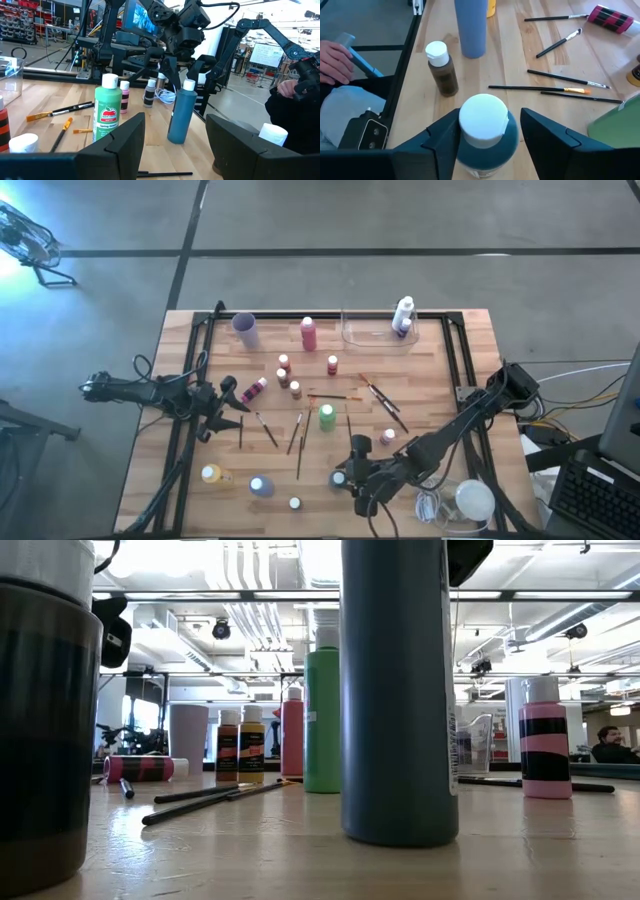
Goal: Pick & Place Paint Supplies
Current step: Put the blue paint bottle into the transparent bin
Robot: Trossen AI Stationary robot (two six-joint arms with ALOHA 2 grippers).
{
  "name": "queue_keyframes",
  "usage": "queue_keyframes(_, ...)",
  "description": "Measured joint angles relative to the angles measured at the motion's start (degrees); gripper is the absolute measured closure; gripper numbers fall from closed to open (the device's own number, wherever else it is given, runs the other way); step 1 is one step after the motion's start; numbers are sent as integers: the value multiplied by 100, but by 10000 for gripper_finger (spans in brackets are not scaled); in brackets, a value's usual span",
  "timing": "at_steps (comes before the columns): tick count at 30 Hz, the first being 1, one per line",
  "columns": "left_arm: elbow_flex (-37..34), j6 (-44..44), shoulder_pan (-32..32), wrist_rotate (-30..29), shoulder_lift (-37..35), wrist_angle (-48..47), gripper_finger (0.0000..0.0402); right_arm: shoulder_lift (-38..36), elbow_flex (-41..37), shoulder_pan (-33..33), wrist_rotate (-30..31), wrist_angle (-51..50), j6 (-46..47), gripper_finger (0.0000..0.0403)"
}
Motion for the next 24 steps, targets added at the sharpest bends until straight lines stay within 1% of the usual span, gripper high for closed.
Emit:
queue_keyframes(10, 2, 1, 0, 1, 0, 0, 186, 0, 0, -11, -2, 7, -148, 290)
queue_keyframes(16, 0, 0, 0, 0, 0, 0, 186, -2, 0, -13, -3, 4, -149, 290)
queue_keyframes(21, 2, 1, 2, -1, 0, 0, 186, -77, 0, -11, -22, -72, -176, 276)
queue_keyframes(24, 2, 1, 1, 1, -2, 0, 186, -207, 0, -11, -20, -228, -148, 283)
